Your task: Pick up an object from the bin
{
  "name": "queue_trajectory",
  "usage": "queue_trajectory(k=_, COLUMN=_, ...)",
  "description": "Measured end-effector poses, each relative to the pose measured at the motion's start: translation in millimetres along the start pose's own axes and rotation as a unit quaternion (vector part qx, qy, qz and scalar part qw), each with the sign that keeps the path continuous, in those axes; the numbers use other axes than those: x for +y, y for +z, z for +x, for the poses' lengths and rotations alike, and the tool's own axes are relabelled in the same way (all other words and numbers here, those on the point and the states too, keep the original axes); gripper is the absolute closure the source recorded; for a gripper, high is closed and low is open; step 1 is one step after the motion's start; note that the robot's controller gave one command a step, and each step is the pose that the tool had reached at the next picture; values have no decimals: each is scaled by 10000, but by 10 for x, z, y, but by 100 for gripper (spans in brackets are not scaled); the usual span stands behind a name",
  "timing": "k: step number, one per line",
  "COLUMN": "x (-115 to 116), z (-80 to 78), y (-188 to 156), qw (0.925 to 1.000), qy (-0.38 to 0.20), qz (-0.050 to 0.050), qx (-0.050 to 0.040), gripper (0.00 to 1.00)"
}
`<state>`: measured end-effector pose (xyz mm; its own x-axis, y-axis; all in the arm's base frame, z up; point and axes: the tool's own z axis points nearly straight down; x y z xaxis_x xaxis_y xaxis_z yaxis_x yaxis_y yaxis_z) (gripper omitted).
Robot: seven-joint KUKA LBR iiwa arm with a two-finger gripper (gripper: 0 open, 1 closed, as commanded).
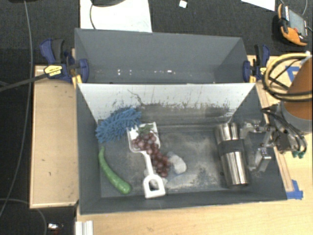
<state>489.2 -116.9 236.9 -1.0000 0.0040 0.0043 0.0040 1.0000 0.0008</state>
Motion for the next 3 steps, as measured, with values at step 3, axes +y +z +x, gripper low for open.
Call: queue_trajectory(k=3, x=-253, z=-187, y=741, qw=7509, qy=-6604, qz=45, qx=-43, gripper=0)
